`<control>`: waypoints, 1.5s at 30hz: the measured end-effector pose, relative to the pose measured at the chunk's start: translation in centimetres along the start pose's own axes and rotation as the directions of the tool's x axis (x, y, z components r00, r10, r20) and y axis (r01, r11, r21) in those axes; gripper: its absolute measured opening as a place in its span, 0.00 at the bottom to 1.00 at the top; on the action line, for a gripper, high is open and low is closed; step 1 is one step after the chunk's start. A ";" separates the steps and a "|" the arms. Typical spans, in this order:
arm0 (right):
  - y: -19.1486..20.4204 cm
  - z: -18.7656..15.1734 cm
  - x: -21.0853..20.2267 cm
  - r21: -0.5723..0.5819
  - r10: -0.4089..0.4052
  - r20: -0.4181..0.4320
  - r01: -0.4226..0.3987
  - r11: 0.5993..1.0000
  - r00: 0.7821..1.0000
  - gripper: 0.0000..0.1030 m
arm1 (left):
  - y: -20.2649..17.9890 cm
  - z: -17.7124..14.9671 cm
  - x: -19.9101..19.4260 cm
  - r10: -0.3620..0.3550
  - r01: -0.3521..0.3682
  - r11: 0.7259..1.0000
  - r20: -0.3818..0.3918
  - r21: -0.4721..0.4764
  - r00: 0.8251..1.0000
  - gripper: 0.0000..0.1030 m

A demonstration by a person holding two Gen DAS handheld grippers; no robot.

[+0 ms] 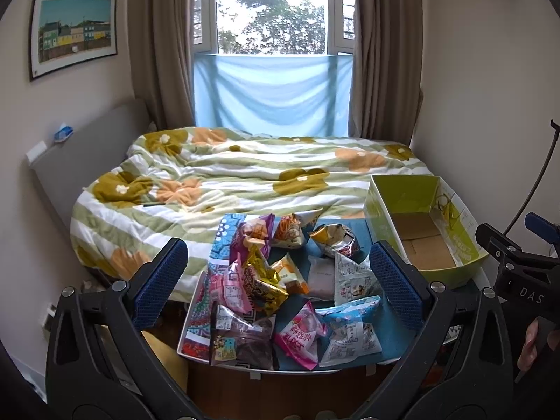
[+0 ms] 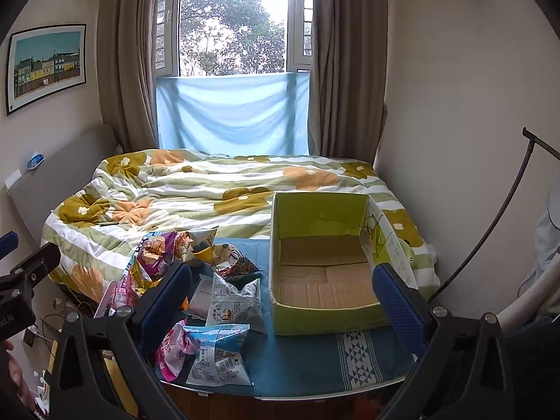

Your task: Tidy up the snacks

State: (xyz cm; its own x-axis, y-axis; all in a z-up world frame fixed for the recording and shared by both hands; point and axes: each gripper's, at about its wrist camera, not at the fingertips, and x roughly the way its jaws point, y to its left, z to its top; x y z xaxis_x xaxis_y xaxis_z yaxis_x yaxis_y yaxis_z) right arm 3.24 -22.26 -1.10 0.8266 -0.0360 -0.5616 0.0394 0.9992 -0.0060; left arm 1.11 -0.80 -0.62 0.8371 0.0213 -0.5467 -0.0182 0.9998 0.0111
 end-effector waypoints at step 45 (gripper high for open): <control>0.1 -0.1 0.4 0.002 -0.003 -0.013 0.003 1.000 1.000 1.00 | 0.5 -0.2 0.2 0.003 -0.003 1.000 -0.009 -0.003 1.000 0.99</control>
State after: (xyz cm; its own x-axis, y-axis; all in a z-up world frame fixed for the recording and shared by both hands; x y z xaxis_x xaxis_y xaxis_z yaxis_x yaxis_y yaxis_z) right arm 3.51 -22.15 -1.39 0.8191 -0.0390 -0.5724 0.0433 0.9990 -0.0062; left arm 1.14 -0.33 -0.94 0.8319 0.0246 -0.5543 -0.0227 0.9997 0.0104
